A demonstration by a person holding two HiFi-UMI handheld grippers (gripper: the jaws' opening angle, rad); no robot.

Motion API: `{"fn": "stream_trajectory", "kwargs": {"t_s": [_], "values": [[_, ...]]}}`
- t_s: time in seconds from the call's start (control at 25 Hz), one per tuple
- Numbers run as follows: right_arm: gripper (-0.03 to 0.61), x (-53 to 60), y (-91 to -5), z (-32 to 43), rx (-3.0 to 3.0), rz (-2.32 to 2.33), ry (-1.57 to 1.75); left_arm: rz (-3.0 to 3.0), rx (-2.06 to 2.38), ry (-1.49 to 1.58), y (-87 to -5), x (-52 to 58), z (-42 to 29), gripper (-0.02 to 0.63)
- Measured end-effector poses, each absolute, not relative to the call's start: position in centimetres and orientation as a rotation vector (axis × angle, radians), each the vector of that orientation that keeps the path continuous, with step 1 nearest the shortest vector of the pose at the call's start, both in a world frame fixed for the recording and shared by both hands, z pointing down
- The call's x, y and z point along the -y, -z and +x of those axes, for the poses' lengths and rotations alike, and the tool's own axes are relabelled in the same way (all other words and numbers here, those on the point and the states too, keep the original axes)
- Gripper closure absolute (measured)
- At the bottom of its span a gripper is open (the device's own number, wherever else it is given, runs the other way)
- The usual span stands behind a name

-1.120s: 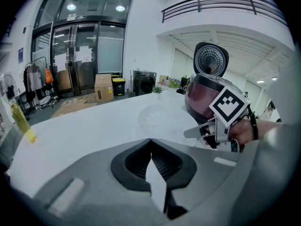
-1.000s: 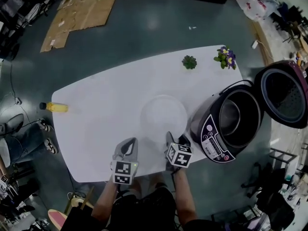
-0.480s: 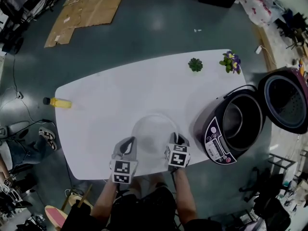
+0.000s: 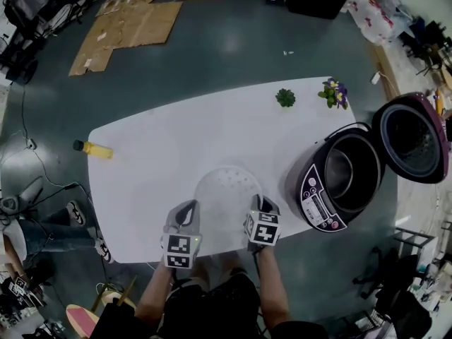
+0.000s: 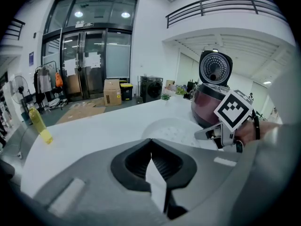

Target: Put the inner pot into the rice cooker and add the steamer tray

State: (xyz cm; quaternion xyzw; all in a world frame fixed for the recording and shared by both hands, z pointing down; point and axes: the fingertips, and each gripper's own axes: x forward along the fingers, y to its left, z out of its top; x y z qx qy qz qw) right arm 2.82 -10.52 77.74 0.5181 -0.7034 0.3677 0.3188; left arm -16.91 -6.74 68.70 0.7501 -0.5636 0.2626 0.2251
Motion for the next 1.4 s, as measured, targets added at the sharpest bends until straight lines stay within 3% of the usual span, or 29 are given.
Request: {"fn": "stream_trajectory", "kwargs": {"t_s": [0.88,1.4], "values": [[0.566,9.3,-59.5,6.9,1.963,1.754,-0.792,2.383,1.648,-0.54,-53.7,7.4,-17.1,0.603],[0.566,3.9,-51.3,15.1,1.855,2.114,-0.666,2.636,1.461,-0.435,-49.9,8.0,-11.4,0.603]]}}
